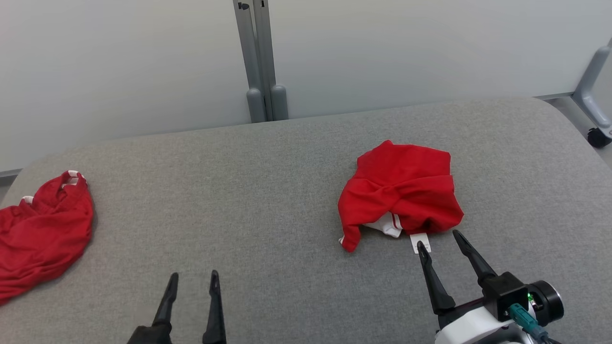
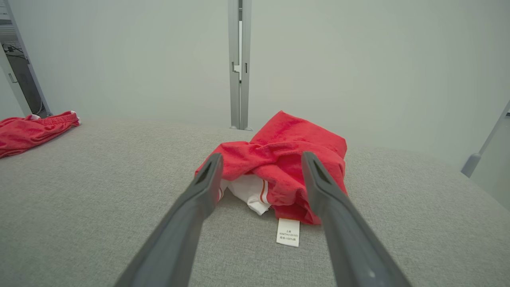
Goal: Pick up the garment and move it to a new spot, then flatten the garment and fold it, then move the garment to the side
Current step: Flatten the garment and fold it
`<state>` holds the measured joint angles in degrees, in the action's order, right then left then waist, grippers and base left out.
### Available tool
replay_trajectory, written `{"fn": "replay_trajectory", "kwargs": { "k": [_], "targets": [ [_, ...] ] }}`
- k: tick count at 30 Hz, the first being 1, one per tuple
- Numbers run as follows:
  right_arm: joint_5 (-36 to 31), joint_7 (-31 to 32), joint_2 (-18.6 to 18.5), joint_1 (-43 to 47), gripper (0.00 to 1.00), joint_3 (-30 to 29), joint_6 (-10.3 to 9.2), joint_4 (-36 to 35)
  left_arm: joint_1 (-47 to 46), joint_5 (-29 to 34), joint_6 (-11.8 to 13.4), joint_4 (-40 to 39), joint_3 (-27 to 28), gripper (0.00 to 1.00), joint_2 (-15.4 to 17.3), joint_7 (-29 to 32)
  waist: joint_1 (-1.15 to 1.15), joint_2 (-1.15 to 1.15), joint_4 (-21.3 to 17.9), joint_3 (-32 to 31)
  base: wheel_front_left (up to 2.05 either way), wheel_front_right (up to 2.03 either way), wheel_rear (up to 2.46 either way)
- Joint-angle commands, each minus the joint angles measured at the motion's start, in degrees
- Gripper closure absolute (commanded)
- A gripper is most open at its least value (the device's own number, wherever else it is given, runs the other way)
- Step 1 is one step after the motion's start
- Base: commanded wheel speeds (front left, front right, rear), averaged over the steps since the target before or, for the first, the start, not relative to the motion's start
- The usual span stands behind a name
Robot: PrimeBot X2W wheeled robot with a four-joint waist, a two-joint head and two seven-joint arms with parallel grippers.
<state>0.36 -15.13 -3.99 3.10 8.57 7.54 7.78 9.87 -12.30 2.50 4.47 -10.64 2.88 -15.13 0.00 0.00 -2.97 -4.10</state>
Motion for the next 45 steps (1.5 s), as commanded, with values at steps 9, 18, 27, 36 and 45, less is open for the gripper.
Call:
{"fn": "replay_trajectory", "kwargs": {
  "k": [9, 18, 27, 36, 45],
  "targets": [
    [-0.34, -0.03, -1.1, -3.09, 0.0, -0.72, -0.1, -1.81, -8.01, 1.8, -5.6, 7.28, -8.56, 0.0, 0.06, -0.02, 0.0, 0.0, -1.62, 5.39, 0.0, 0.0, 0.0],
    [-0.29, -0.03, -2.15, -8.31, 0.0, -1.98, -0.1, -4.03, -20.98, 1.96, -8.24, 14.26, -17.84, 0.0, 0.14, -0.02, 0.0, 0.0, -4.67, 15.74, 0.0, 0.0, 0.0],
    [0.14, -0.03, -1.99, -12.32, 0.0, -2.35, -0.1, -5.37, -32.2, 0.57, -9.45, 23.67, -24.81, 0.0, 0.18, -0.02, 0.0, 0.0, -7.37, 23.43, 0.0, 0.0, 0.0],
    [0.14, -0.03, -1.59, -14.17, 0.0, -2.49, -0.1, -5.25, -39.43, -0.03, -7.9, 27.56, -27.44, 1.0, 0.16, -0.02, 0.0, 0.0, -8.2, 25.95, 0.0, 0.0, 0.0],
    [0.24, -0.03, -0.94, -13.59, 0.0, -2.44, -0.1, -4.48, -42.67, 5.14, -5.6, 22.88, -24.34, 1.0, 1.24, -0.02, 0.0, 0.0, -7.82, 22.9, 0.0, 0.0, 0.0]
  ]
}}
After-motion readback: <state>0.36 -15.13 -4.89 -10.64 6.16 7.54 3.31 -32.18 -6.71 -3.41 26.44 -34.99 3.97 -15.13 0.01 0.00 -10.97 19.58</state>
